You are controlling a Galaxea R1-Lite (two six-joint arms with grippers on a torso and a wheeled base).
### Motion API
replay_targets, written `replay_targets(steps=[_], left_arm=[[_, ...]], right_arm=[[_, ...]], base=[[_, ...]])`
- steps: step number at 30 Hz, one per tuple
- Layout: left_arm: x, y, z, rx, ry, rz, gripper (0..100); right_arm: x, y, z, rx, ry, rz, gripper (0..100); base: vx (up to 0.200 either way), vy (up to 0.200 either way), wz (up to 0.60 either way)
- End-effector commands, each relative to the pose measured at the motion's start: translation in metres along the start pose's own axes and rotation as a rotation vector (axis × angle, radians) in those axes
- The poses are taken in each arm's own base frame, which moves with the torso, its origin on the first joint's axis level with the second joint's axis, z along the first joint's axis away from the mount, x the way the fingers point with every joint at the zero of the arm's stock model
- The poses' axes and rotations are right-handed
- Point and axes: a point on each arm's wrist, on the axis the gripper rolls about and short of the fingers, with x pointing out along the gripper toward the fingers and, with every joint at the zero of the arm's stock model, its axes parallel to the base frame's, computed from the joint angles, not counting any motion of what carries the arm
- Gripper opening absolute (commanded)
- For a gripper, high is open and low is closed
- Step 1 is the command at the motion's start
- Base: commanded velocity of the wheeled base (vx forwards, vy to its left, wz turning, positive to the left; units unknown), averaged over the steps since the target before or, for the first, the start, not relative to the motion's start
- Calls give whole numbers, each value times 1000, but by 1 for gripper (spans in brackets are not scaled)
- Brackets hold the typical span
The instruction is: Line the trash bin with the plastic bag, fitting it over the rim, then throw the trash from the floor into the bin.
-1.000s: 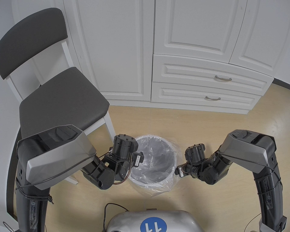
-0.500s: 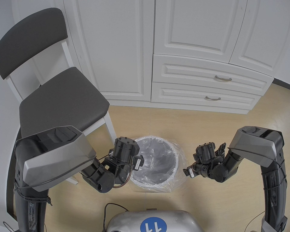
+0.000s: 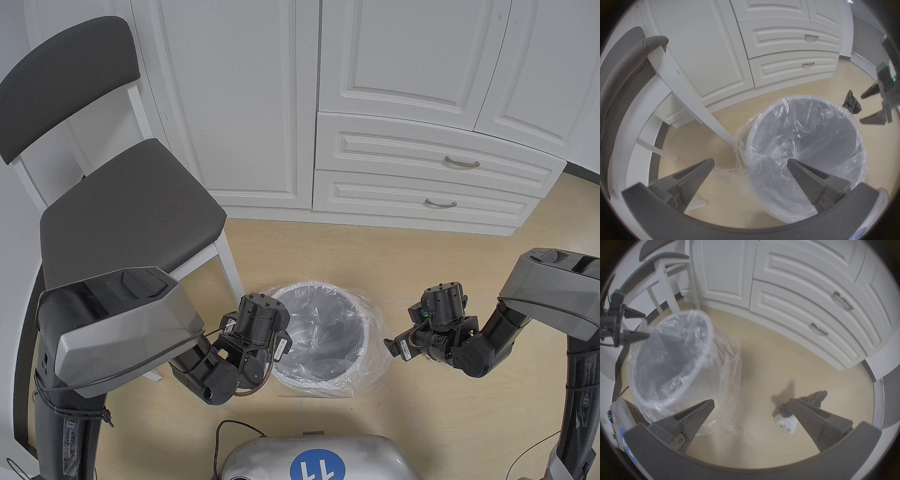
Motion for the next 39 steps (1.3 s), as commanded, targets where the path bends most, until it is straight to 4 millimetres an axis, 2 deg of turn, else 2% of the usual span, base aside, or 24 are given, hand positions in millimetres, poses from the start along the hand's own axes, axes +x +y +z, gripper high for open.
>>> replay_targets(steps=[1, 4, 10, 15, 22, 29, 34, 39], left_arm=[[2, -3, -11, 24, 29, -1, 100], [0, 1, -14, 43, 42, 4, 100], [-20, 20, -16, 114, 66, 2, 100], [-21, 29, -19, 131, 83, 14, 100], [-25, 33, -34, 206, 124, -73, 100], [-15, 33, -42, 200, 143, -115, 100], [-1, 40, -49, 187, 168, -107, 100], [4, 46, -50, 181, 178, -110, 100]], right_arm=[[-23, 6, 9, -28, -80, 12, 100], [-25, 6, 8, -45, -114, 7, 100], [-33, 15, 7, -67, -148, 22, 100], [-34, 18, 6, -72, -144, 30, 100], [-37, 25, 3, -86, -141, 49, 100], [-36, 28, 2, -92, -140, 54, 100], [-36, 31, 0, -97, -134, 62, 100], [-36, 33, -1, -100, -133, 66, 100]], base=[[0, 0, 0], [0, 0, 0], [0, 0, 0], [0, 0, 0], [0, 0, 0], [0, 0, 0], [0, 0, 0], [0, 0, 0]])
